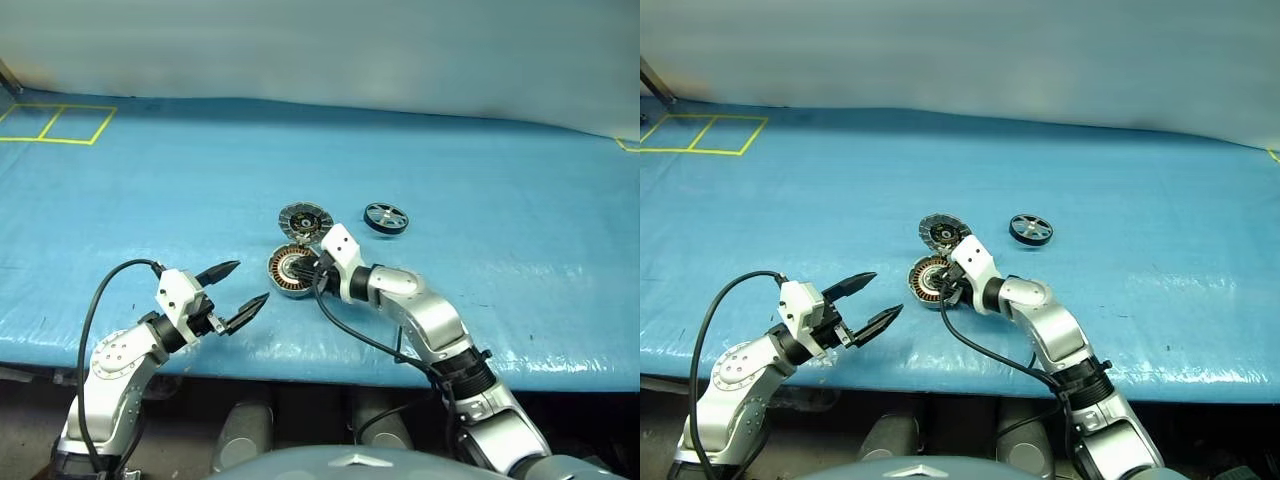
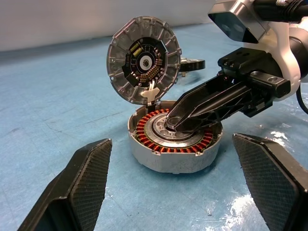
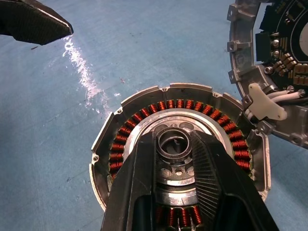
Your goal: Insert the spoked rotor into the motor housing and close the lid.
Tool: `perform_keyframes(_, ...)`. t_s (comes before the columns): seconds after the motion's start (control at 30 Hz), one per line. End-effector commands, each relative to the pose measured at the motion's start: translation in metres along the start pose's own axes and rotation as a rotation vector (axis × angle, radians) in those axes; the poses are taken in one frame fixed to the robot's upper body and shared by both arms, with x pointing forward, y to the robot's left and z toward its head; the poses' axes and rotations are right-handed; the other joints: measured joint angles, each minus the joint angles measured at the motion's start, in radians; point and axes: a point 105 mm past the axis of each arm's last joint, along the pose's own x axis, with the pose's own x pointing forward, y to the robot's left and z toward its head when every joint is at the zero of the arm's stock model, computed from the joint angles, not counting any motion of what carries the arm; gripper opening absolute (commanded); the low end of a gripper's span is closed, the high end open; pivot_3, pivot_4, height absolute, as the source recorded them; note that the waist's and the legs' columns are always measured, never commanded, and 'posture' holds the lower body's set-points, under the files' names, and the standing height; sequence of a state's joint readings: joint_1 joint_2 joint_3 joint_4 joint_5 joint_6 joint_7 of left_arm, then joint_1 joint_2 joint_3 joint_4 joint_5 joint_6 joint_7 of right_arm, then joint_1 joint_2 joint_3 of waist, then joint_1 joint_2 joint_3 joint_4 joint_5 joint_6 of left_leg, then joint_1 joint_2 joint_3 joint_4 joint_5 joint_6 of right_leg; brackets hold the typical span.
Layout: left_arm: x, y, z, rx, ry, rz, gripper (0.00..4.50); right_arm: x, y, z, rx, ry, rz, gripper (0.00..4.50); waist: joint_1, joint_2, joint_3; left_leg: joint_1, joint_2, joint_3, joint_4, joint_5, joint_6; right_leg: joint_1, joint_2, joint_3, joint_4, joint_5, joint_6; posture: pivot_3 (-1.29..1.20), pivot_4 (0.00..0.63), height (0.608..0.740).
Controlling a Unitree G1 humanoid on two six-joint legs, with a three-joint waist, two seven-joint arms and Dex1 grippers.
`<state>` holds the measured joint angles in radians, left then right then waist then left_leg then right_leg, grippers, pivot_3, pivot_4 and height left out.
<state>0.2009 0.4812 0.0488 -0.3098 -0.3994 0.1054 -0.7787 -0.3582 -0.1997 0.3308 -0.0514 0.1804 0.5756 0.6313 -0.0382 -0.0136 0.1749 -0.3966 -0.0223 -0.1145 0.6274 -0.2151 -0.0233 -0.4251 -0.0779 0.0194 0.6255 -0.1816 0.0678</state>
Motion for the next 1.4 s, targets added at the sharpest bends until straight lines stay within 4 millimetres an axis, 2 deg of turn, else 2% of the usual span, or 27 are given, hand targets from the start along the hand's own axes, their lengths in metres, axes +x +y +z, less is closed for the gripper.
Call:
perform_keyframes(0.03,0.001,-0.003,0.011,0.036,-0.028,-0.005,4.38,0.001,-0.002,0.010,-0.021,-0.036,-0.003,0.85,0.000,0.000,0.000,0.000,0.000,0.000,0.000,0.000,0.000,0.000,0.000,0.000,0.000,0.000,0.000,0.00,0.150,0.740)
perform_keyframes(0.5,-0.001,-0.001,0.010,0.051,-0.021,0.017,4.38,-0.003,0.002,0.010,-0.064,-0.023,0.016,0.85,0.000,0.000,0.000,0.000,0.000,0.000,0.000,0.000,0.000,0.000,0.000,0.000,0.000,0.000,0.000,0.00,0.150,0.740)
perform_keyframes(1.23,-0.002,0.001,0.008,0.061,-0.015,0.033,4.38,0.001,0.003,0.003,-0.065,0.004,0.014,0.85,0.000,0.000,0.000,0.001,0.000,0.000,0.000,0.000,0.000,0.000,0.000,0.000,0.000,0.000,0.000,0.00,0.150,0.740)
perform_keyframes(1.4,-0.001,0.002,0.007,0.070,-0.006,0.034,4.38,0.001,0.006,-0.001,-0.069,0.020,0.033,2.36,0.000,0.000,0.000,0.001,0.000,0.000,0.000,0.000,0.000,0.001,0.000,0.000,0.001,0.000,0.000,0.00,0.150,0.740)
